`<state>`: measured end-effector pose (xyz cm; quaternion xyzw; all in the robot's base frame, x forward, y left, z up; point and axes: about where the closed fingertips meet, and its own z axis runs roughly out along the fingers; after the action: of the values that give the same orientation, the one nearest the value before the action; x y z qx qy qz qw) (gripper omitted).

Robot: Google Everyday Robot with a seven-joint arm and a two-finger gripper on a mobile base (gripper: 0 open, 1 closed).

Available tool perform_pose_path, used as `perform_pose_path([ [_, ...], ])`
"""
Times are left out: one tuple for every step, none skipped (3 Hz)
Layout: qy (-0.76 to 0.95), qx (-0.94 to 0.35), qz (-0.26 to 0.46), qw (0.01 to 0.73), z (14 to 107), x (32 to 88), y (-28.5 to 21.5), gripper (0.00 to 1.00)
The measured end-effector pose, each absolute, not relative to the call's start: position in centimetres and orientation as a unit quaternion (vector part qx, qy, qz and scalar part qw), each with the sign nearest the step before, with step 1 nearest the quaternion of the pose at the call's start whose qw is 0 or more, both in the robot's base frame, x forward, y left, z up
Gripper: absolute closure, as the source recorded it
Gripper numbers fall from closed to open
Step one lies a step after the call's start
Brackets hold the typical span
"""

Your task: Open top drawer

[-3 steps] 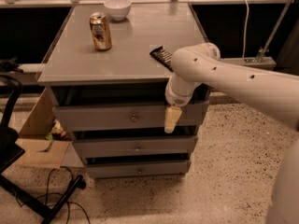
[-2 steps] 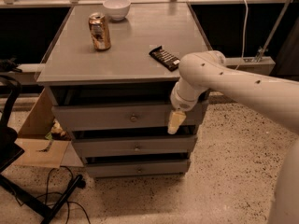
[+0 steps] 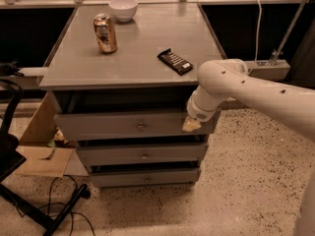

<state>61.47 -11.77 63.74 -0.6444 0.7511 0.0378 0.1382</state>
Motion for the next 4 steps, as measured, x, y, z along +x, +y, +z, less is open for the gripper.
perform_pose_path([
  [0.751,-0.644,0.038,0.138,64.2,61.5,-11.8,0.85],
  [0.751,-0.644,0.038,0.138,64.8,61.7,-11.8,1.0],
  [0.751,-0.644,0.038,0.138,65.1,62.0,-11.8,1.0],
  [0.751,-0.644,0.038,0.138,65.3,62.2,-11.8,1.0],
])
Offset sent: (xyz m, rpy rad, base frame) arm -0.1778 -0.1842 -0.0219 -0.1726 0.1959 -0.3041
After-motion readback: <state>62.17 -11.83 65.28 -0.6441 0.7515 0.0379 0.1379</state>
